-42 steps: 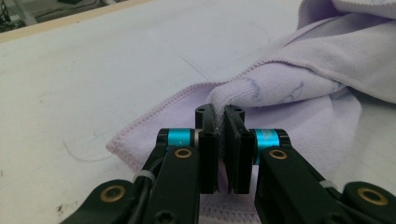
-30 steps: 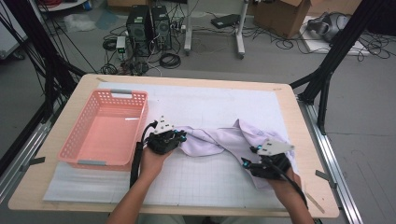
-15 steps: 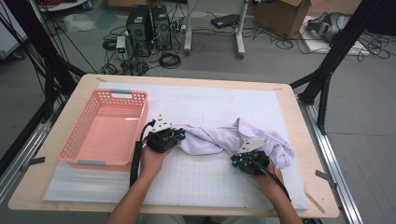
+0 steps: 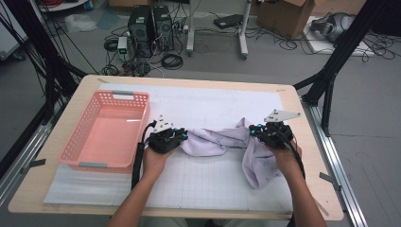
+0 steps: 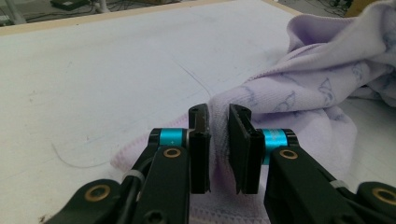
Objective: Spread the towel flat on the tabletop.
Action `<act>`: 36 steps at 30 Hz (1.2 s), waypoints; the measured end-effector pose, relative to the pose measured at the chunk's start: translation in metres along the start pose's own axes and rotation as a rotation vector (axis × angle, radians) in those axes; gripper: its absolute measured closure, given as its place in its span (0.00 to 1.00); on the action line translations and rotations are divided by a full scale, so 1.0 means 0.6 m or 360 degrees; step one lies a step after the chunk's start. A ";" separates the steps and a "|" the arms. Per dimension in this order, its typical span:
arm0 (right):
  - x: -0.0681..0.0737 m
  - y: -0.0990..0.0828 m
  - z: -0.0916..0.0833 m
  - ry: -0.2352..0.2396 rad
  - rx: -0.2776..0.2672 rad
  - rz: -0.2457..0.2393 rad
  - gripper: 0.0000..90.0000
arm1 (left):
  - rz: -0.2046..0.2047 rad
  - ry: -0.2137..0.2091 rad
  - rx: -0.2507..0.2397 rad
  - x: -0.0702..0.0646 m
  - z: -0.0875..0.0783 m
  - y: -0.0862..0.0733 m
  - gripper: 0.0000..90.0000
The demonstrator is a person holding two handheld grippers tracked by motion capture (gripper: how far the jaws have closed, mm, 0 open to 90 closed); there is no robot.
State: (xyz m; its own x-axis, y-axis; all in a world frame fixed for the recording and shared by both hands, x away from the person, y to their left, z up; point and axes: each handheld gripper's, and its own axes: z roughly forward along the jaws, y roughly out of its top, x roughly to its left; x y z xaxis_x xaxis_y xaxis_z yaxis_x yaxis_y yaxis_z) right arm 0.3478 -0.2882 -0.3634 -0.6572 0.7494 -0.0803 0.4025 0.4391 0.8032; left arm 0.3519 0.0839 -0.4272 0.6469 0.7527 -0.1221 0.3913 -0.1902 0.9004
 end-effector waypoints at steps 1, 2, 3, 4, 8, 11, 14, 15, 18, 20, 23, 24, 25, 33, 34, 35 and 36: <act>-0.007 0.000 -0.002 -0.0048 0.0001 0.0011 0.97 | -0.0004 0.0000 -0.0006 0.000 0.000 0.000 0.87; -0.007 0.000 -0.002 -0.0048 0.0001 0.0011 0.97 | -0.0009 -0.0002 -0.0009 0.001 0.001 -0.001 0.87; -0.016 -0.001 -0.003 -0.0093 -0.0015 0.0040 0.97 | -0.0007 0.0004 -0.0011 0.001 0.001 -0.001 0.84; -0.027 -0.003 -0.006 -0.0138 -0.0029 0.0069 0.97 | -0.0017 0.0020 -0.0011 0.001 0.002 -0.001 0.79; -0.071 -0.005 -0.017 -0.0420 -0.0014 0.0118 0.97 | -0.0057 0.0049 -0.0030 -0.001 0.004 0.000 0.54; -0.115 -0.016 -0.022 -0.0580 0.0057 0.0268 0.94 | -0.0042 0.0033 -0.0024 -0.006 0.005 0.001 0.52; -0.120 -0.016 -0.027 -0.0540 0.0030 0.0333 0.73 | 0.0004 0.0002 -0.0004 -0.012 0.005 0.001 0.52; -0.113 -0.012 -0.032 -0.0523 -0.0024 0.0331 0.70 | 0.0011 -0.0009 0.0000 -0.014 0.005 0.001 0.52; -0.095 -0.003 -0.040 -0.0456 -0.0100 0.0275 0.67 | 0.0016 -0.0046 0.0006 -0.017 0.005 0.001 0.51; -0.061 0.008 -0.047 -0.0281 -0.0141 0.0190 0.65 | 0.0023 -0.0066 0.0007 -0.020 0.003 0.001 0.52; -0.020 0.008 -0.038 -0.0093 -0.0123 0.0100 0.63 | 0.0040 -0.0125 0.0020 -0.025 0.004 0.001 0.56; -0.008 0.005 -0.030 -0.0022 -0.0093 0.0080 0.62 | 0.0049 -0.0158 0.0026 -0.028 0.005 0.000 0.58; 0.004 0.000 -0.022 0.0010 -0.0060 0.0054 0.61 | 0.0064 -0.0187 0.0036 -0.033 0.008 0.000 0.58; 0.058 -0.039 0.019 0.0130 0.0053 -0.0049 0.41 | 0.0210 -0.0202 0.0293 -0.082 0.074 -0.012 0.42; 0.063 -0.048 0.024 0.0098 0.0086 -0.0055 0.34 | 0.0206 -0.0200 0.0326 -0.086 0.083 -0.012 0.41; 0.063 -0.048 0.024 0.0098 0.0086 -0.0055 0.34 | 0.0209 -0.0190 0.0343 -0.091 0.091 -0.012 0.41; 0.062 -0.052 0.026 0.0089 0.0100 -0.0059 0.33 | 0.0227 -0.0167 0.0372 -0.094 0.097 -0.012 0.42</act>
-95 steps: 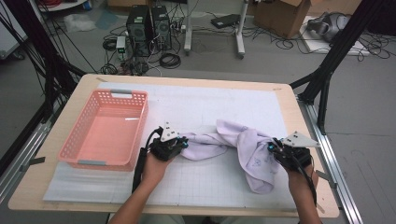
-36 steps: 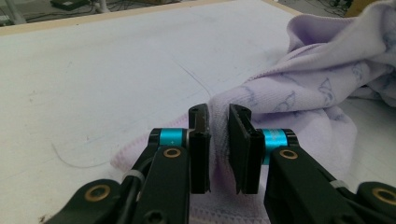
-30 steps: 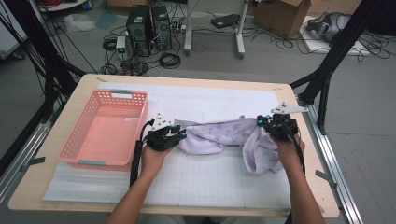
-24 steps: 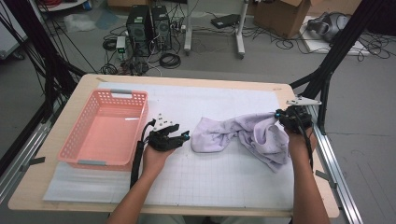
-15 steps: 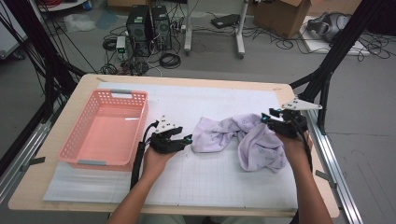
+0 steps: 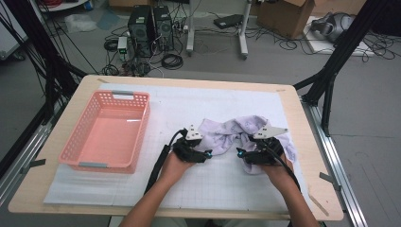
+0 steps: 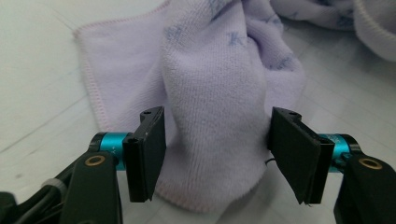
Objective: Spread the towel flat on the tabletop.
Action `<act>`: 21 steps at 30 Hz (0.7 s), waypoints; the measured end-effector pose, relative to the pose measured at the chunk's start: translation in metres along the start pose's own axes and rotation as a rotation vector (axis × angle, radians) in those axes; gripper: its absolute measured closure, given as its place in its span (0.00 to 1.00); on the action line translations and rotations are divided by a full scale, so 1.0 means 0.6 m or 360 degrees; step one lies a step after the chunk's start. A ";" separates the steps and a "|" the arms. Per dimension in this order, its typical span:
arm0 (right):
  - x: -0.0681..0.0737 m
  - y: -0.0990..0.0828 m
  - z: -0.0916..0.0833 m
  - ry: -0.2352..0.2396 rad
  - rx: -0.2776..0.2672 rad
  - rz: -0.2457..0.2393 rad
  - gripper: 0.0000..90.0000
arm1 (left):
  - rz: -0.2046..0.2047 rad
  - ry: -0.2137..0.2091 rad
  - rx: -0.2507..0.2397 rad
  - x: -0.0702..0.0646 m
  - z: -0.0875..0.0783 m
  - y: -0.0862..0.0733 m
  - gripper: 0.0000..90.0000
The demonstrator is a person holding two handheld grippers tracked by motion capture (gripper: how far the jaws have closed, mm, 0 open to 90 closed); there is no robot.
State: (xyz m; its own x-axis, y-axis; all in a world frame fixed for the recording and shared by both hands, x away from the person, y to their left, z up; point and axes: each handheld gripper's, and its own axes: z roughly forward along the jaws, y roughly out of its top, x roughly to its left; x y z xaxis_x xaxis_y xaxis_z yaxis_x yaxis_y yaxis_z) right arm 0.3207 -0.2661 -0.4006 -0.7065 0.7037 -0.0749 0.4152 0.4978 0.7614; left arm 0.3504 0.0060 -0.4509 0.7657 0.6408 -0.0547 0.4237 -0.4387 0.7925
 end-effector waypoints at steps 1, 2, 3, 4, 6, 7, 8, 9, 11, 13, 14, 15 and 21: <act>0.000 -0.003 0.001 -0.0015 0.0022 -0.0013 0.33 | 0.0014 0.0018 0.0000 -0.003 0.003 0.003 0.43; 0.000 -0.006 0.003 -0.0034 0.0045 -0.0030 0.33 | 0.0017 0.0026 0.0002 -0.003 0.005 0.005 0.44; -0.003 -0.012 0.006 -0.0086 0.0075 -0.0048 0.33 | 0.0014 0.0035 0.0009 -0.004 0.007 0.006 0.49; -0.006 -0.016 0.008 -0.0129 0.0098 -0.0064 0.33 | 0.0018 0.0047 0.0010 -0.004 0.007 0.006 0.55; -0.007 -0.019 0.010 -0.0176 0.0129 -0.0085 0.33 | 0.0004 0.0040 0.0012 0.000 0.003 0.007 0.66; -0.016 -0.030 0.022 -0.0261 0.0222 -0.0112 0.37 | -0.0002 0.0014 0.0020 0.002 -0.001 0.007 0.89; -0.019 -0.033 0.027 -0.0315 0.0266 -0.0129 0.40 | -0.0012 0.0018 0.0025 0.003 -0.003 0.007 0.91; -0.021 -0.036 0.033 -0.0362 0.0319 -0.0153 0.43 | 0.0002 0.0031 0.0032 0.005 -0.006 0.007 0.91; -0.028 -0.038 0.041 -0.0381 0.0346 -0.0145 0.48 | -0.0013 0.0070 0.0008 0.011 -0.018 0.008 0.92; -0.033 -0.035 0.042 -0.0352 0.0371 -0.0078 0.57 | -0.0053 0.0101 -0.0054 0.022 -0.034 0.008 0.92; -0.033 -0.035 0.042 -0.0352 0.0371 -0.0078 0.57 | -0.0064 0.0109 -0.0073 0.029 -0.042 0.008 0.92; -0.032 -0.034 0.042 -0.0353 0.0377 -0.0053 0.62 | -0.0078 0.0124 -0.0091 0.035 -0.050 0.008 0.92; -0.017 -0.028 0.027 -0.0114 0.0328 0.0050 0.78 | -0.0182 0.0195 -0.0208 0.068 -0.082 0.009 0.92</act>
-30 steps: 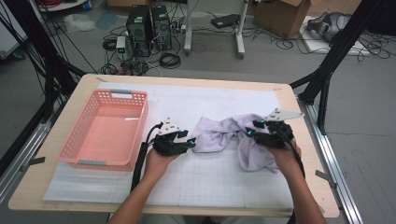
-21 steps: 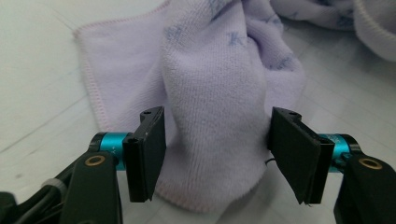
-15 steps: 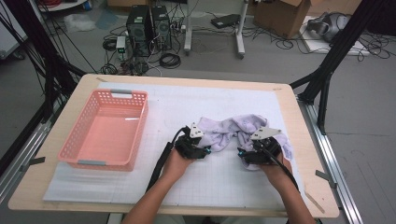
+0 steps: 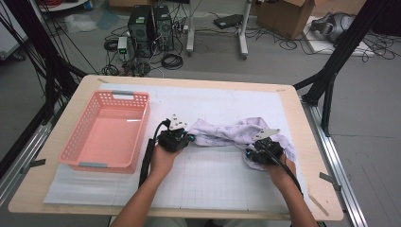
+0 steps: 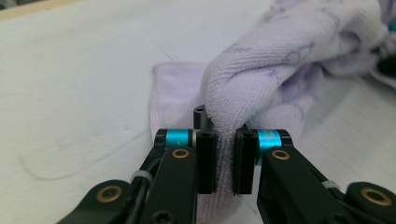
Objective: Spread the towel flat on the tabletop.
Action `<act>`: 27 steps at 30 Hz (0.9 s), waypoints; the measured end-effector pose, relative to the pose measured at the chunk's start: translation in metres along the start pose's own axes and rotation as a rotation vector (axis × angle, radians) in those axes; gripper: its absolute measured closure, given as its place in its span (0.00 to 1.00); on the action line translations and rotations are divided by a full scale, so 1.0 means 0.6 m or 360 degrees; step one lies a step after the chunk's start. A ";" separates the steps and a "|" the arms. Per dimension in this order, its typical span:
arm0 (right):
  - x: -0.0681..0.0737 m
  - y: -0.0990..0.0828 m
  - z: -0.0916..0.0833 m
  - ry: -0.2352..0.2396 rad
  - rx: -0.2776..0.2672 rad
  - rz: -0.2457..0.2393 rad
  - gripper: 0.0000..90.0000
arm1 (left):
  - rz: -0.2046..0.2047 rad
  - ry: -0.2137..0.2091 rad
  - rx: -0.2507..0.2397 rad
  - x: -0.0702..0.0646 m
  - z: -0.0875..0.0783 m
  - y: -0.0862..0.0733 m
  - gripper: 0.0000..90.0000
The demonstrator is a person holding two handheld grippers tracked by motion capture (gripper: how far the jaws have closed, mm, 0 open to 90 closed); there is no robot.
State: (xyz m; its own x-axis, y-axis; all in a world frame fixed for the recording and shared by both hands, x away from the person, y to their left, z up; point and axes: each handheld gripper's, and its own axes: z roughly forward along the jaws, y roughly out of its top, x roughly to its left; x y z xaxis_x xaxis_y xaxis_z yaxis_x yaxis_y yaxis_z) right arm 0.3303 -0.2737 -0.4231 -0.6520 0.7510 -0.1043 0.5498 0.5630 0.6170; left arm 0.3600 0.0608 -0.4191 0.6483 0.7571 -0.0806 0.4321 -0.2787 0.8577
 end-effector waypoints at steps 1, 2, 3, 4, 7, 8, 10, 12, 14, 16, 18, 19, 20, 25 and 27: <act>0.003 -0.001 -0.003 0.0081 -0.0019 0.0019 0.78 | -0.0030 0.0007 -0.0018 0.007 -0.003 0.000 0.92; 0.014 -0.003 -0.007 0.0239 -0.0059 0.0044 0.78 | -0.0055 0.0017 -0.0025 0.013 -0.005 0.000 0.92; 0.014 -0.003 -0.007 0.0239 -0.0059 0.0044 0.78 | -0.0067 0.0027 -0.0019 0.018 -0.006 0.001 0.92; 0.030 -0.002 -0.010 0.0410 -0.0112 0.0035 0.78 | -0.0068 0.0036 -0.0025 0.022 -0.007 0.001 0.92; 0.049 0.002 -0.015 0.0609 -0.0177 0.0034 0.78 | -0.0098 0.0059 -0.0054 0.030 -0.011 0.005 0.92; 0.057 0.006 -0.018 0.0698 -0.0215 0.0024 0.78 | -0.0102 0.0071 -0.0060 0.032 -0.011 0.007 0.92; 0.067 0.017 -0.029 0.0795 -0.0334 0.0027 0.76 | -0.0116 0.0088 -0.0080 0.035 -0.012 0.008 0.91; 0.063 0.019 -0.032 0.0788 -0.0366 0.0045 0.76 | -0.0129 0.0095 -0.0086 0.037 -0.011 0.008 0.90; 0.046 0.018 -0.040 0.0704 -0.0407 0.0102 0.76 | -0.0161 0.0096 -0.0098 0.037 -0.009 0.008 0.81; 0.025 0.013 -0.048 0.0542 -0.0415 0.0155 0.76 | -0.0175 0.0083 -0.0105 0.034 -0.006 0.008 0.64; -0.012 -0.001 -0.060 0.0288 -0.0449 0.0250 0.75 | -0.0154 0.0077 -0.0117 0.027 -0.003 0.009 0.51; -0.023 -0.006 -0.065 0.0178 -0.0457 0.0295 0.74 | -0.0154 0.0077 -0.0117 0.027 -0.003 0.009 0.49; -0.035 -0.010 -0.068 0.0069 -0.0470 0.0329 0.73 | -0.0147 0.0064 -0.0124 0.023 0.000 0.010 0.48; -0.067 -0.016 -0.071 -0.0227 -0.0476 0.0463 0.66 | -0.0119 0.0035 -0.0129 0.010 0.007 0.011 0.44; -0.075 -0.015 -0.068 -0.0207 -0.0481 0.0483 0.59 | -0.0092 0.0026 -0.0128 0.004 0.007 0.012 0.44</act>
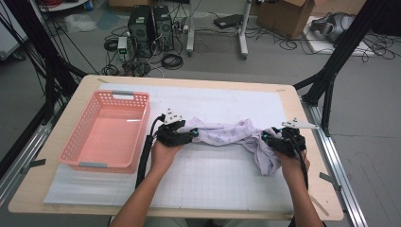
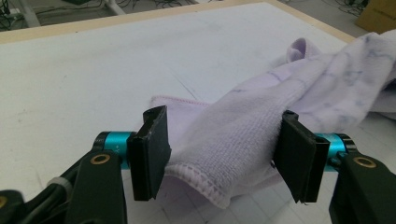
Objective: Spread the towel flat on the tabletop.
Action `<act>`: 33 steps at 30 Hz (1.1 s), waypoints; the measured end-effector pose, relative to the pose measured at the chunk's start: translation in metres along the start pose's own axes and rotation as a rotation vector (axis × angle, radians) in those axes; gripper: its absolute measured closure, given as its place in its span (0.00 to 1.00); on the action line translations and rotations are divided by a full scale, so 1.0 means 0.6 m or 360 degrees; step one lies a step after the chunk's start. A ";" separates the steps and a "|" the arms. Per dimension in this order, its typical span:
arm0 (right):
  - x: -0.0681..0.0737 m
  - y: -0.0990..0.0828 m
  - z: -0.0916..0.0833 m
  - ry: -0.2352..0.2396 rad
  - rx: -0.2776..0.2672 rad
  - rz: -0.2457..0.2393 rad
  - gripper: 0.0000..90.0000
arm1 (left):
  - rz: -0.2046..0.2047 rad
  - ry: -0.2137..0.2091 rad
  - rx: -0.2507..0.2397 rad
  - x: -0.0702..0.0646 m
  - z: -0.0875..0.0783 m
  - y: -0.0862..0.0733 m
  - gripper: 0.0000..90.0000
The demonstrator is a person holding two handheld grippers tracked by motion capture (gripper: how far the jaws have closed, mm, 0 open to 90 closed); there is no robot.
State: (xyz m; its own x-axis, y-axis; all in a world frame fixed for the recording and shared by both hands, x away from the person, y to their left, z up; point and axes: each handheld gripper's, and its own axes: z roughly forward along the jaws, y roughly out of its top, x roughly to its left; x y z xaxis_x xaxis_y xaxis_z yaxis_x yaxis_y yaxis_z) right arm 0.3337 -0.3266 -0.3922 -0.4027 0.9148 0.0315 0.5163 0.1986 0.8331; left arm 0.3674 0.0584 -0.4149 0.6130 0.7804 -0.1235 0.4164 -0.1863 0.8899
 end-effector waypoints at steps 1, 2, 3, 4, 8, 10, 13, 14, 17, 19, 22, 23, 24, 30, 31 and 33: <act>0.000 0.001 -0.004 0.0010 -0.0034 0.0011 0.58 | 0.0008 0.0001 -0.0007 -0.002 -0.001 0.000 0.44; -0.001 0.001 -0.010 0.0025 -0.0062 0.0012 0.58 | 0.0022 -0.0004 -0.0006 -0.002 -0.003 0.001 0.45; -0.001 0.001 -0.010 0.0025 -0.0062 0.0012 0.58 | 0.0033 0.0002 -0.0008 -0.002 -0.005 0.001 0.45; -0.003 0.002 -0.025 -0.0005 -0.0124 0.0010 0.57 | 0.0042 -0.0004 -0.0006 -0.001 -0.007 0.001 0.49; -0.010 0.005 -0.043 -0.0039 -0.0139 -0.0034 0.59 | 0.0064 -0.0032 0.0004 -0.004 -0.010 -0.003 0.50; -0.011 0.009 -0.053 -0.0068 -0.0129 -0.0088 0.59 | 0.0073 -0.0042 0.0029 -0.007 -0.008 -0.007 0.50; -0.016 0.017 -0.070 -0.0145 -0.0155 -0.0110 0.57 | 0.0073 -0.0050 0.0062 -0.007 -0.001 -0.014 0.49; -0.020 0.020 -0.073 -0.0140 -0.0167 -0.0102 0.57 | 0.0091 -0.0058 0.0077 -0.007 0.001 -0.015 0.53; -0.027 0.034 -0.070 -0.0117 -0.0133 -0.0107 0.56 | 0.0131 -0.0057 0.0094 -0.009 0.003 -0.017 0.68; -0.033 0.047 -0.061 -0.0099 -0.0095 -0.0127 0.56 | 0.0133 -0.0028 0.0101 -0.008 0.002 -0.017 0.78; -0.048 0.068 -0.037 -0.0004 -0.0031 -0.0084 0.54 | 0.0121 -0.0012 0.0092 -0.004 0.002 -0.017 0.87; -0.052 0.074 -0.027 0.0043 -0.0011 -0.0075 0.54 | 0.0125 -0.0003 0.0092 -0.003 0.002 -0.017 0.88; -0.055 0.079 -0.015 0.0091 0.0019 -0.0071 0.54 | 0.0127 0.0002 0.0086 -0.001 0.002 -0.017 0.89; -0.038 0.075 0.079 0.0368 0.0288 -0.0136 0.54 | 0.0070 0.0086 0.0045 0.013 0.001 -0.016 0.91; -0.029 0.071 0.094 0.0391 0.0345 -0.0162 0.54 | 0.0058 0.0106 0.0039 0.018 0.000 -0.016 0.91; -0.013 0.062 0.122 0.0441 0.0443 -0.0201 0.54 | 0.0025 0.0140 0.0023 0.027 -0.001 -0.015 0.91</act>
State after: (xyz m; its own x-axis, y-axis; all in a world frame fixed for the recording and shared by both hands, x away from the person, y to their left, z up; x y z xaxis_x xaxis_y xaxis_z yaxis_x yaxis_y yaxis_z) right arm 0.4114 -0.3006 -0.4018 -0.6447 0.7553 0.1179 0.6191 0.4254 0.6601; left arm 0.3732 0.0727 -0.4246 0.5587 0.8264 -0.0698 0.4170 -0.2072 0.8850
